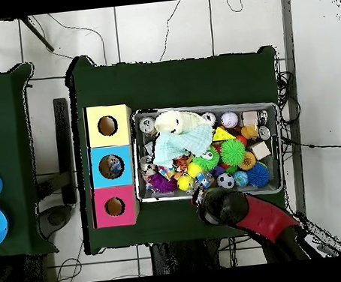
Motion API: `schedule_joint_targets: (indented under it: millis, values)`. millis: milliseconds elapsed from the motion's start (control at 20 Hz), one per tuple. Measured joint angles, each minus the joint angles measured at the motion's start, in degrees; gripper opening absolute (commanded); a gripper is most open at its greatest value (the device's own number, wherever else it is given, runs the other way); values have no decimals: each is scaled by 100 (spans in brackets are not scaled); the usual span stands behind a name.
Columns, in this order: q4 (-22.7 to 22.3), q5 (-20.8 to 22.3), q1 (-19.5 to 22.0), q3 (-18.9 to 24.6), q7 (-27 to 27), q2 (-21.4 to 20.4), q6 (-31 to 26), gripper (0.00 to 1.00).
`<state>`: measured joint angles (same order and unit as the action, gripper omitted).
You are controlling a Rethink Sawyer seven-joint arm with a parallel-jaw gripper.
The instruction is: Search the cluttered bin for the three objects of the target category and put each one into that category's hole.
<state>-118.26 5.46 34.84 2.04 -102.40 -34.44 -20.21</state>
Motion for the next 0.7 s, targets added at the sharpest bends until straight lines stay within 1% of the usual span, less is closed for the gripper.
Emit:
schedule_joint_targets:
  millis: [350, 700]
  values:
    - [118, -2, -1, 4, 1, 45, -205, 100]
    - [356, -4, -2, 21, 1, 136, -660, 100]
